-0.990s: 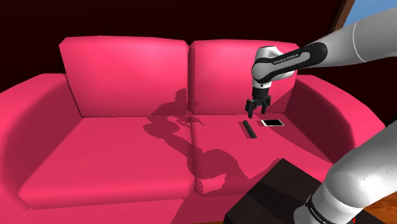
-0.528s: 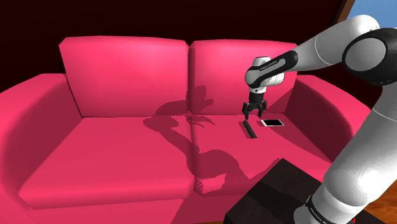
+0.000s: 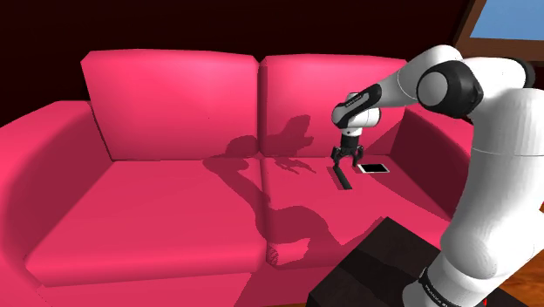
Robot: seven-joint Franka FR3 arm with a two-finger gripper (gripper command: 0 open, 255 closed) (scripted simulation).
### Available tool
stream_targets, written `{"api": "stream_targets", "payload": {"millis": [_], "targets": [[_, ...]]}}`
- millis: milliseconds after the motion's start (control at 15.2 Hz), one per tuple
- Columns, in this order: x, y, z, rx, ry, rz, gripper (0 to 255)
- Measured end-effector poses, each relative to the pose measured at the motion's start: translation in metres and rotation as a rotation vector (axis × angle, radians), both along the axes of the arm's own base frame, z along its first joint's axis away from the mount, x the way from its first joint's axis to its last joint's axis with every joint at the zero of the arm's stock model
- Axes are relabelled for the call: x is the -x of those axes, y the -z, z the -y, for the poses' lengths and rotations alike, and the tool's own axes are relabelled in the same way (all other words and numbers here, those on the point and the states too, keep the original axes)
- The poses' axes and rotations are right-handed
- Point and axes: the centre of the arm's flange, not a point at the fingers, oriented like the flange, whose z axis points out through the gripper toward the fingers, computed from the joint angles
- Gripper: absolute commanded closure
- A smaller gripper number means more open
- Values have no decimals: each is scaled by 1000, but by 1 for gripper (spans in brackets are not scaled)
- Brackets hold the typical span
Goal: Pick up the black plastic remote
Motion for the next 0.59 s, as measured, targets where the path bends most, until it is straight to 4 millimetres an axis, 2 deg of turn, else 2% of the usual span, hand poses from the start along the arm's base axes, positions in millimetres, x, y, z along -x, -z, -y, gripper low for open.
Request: {"api": "stream_targets", "payload": {"millis": [396, 594], "targets": [[-22, 60, 53, -24, 104, -18, 0], [-23, 82, 61, -28, 119, -21, 0]]}}
